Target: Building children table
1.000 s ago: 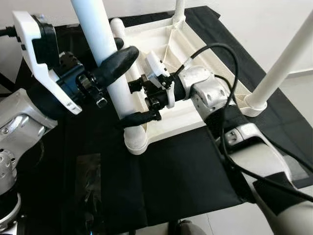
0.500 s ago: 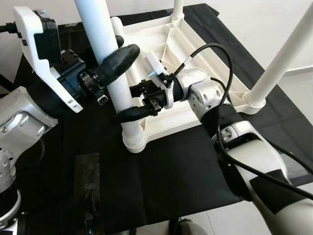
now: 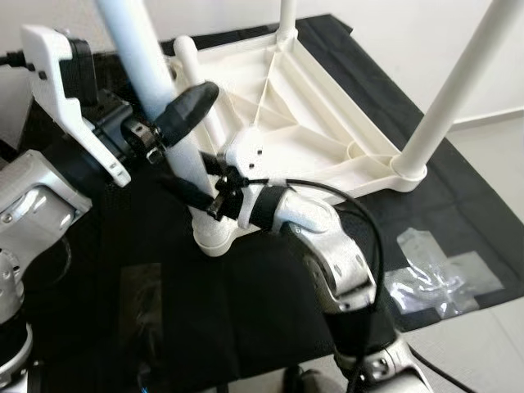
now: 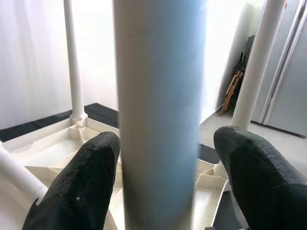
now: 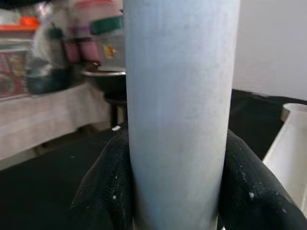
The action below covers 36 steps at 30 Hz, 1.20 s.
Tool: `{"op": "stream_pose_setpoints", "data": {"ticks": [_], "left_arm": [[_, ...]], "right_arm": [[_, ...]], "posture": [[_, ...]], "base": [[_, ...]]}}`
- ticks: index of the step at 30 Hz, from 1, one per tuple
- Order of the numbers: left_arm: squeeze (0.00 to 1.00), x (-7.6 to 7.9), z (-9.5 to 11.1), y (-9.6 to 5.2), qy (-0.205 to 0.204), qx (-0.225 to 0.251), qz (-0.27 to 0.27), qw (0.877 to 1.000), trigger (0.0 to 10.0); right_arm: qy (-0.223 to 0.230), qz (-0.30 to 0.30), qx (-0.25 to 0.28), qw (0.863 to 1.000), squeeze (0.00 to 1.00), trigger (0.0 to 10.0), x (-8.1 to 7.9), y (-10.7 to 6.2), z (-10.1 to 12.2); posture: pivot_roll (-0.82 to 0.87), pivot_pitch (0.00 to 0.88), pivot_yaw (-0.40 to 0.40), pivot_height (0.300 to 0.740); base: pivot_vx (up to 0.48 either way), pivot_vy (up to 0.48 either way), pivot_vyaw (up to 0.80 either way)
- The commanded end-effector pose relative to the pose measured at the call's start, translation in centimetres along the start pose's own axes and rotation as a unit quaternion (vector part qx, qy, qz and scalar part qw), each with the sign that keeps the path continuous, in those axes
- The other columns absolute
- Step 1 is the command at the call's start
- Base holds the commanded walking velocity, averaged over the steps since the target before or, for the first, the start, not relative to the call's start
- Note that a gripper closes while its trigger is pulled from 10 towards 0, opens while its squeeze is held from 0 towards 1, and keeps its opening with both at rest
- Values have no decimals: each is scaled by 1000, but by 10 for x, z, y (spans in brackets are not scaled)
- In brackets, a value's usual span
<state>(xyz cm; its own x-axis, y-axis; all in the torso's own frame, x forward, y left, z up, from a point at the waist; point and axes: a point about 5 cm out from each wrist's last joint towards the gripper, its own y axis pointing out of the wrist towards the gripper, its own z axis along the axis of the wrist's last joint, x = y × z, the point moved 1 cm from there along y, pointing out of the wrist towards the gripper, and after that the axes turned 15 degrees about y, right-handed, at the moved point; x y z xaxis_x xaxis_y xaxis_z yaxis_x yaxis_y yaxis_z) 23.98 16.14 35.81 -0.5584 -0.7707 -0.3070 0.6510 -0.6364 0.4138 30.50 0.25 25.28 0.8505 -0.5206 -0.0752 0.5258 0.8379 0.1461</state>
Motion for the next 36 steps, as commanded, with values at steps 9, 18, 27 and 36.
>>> {"op": "stream_pose_setpoints", "data": {"ticks": [9,18,27,36], "left_arm": [[0,5,-1,0,14,-5,-22,1000,10000],[0,5,-4,3,18,-15,-18,1000,10000],[0,1,-10,3,20,-39,-14,999,0],[0,1,-10,2,18,-43,-23,999,0]], "right_arm": [[58,-79,-79,992,0,0,21,6,-48],[52,-92,-76,992,0,0,6,0,-36],[25,-54,-58,997,0,0,-11,3,-26],[-19,8,-47,999,0,0,-26,4,-20]], "posture": [[42,269,-1,740],[42,262,6,740],[44,259,12,740],[45,255,13,740]], "base": [[0,0,0],[0,0,0],[0,0,0],[0,0,0]]}}
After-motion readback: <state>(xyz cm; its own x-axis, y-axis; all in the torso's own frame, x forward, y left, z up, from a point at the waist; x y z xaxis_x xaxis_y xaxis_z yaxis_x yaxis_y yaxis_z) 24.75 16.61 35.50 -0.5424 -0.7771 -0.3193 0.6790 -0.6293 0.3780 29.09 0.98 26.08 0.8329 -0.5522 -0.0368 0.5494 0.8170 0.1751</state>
